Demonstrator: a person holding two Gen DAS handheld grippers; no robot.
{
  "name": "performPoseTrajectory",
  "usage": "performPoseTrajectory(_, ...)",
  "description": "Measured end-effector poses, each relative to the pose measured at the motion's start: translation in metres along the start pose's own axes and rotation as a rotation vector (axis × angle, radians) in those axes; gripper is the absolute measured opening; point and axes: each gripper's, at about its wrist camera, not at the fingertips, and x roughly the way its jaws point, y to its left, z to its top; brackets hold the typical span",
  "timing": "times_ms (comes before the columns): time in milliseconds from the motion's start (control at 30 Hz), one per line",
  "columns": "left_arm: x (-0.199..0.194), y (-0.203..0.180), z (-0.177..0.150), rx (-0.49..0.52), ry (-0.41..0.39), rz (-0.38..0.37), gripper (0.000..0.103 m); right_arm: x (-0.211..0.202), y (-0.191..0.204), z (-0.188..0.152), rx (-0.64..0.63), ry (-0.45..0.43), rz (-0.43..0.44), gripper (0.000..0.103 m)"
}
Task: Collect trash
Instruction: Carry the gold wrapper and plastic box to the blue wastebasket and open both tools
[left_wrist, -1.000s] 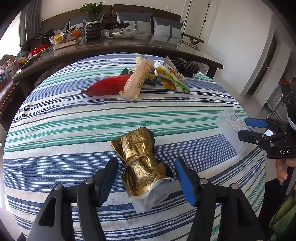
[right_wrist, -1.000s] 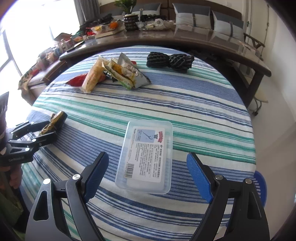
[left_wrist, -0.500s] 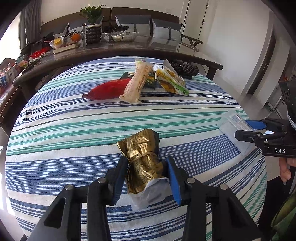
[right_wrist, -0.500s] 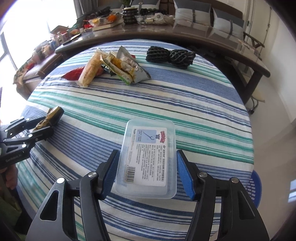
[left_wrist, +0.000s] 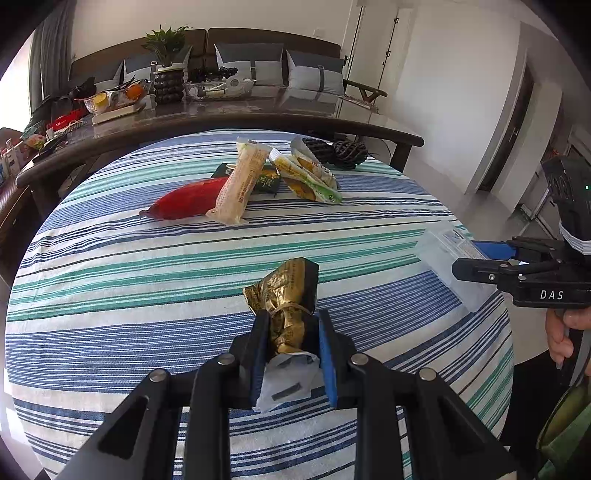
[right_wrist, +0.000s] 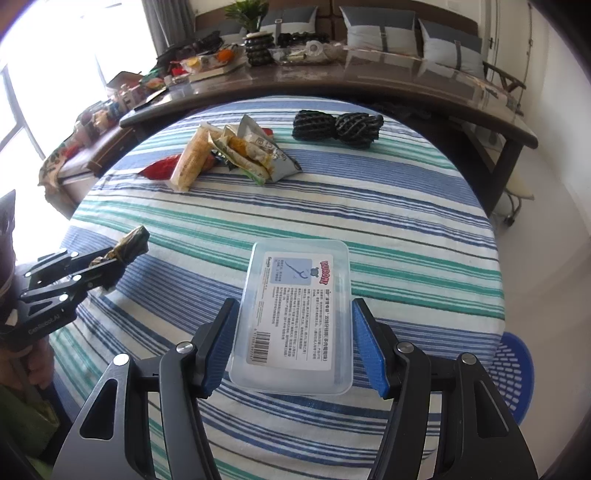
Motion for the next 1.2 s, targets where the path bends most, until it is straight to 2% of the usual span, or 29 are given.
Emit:
performPoseTrajectory(300, 0.0, -0.022, 0.002, 0.014, 0.004, -0.03, 0.026, -0.009, -0.005, -0.004, 0.021, -0.023, 0.024, 0.063)
performPoseTrajectory(533, -0.001, -0.082, 0.018, 0.073, 0.01, -0.111, 0.026, -0.032, -0.04, -0.006, 0.095, -0.057, 0.036, 0.063)
performPoseTrajectory(667, 0.001, -0.133, 0.039, 0.116, 0.004, -0.192, 0.026, -0.058, -0.086, -0.011, 0.155, -0.079, -0.013, 0.063)
performPoseTrajectory(900, 0.03, -0.237, 0.065, 0.184, 0.04, -0.322, 0.026, -0.099, -0.193, -0.04, 0.261, -0.061, -0.182, 0.063)
performPoseTrajectory(1067, 0.068, -0.309, 0.072, 0.22, 0.076, -0.379, 0.026, -0.104, -0.262, -0.063, 0.332, -0.041, -0.272, 0.063)
performPoseTrajectory(1200, 0.105, -0.348, 0.066, 0.219, 0.11, -0.396, 0.026, -0.091, -0.3, -0.084, 0.377, -0.034, -0.32, 0.063)
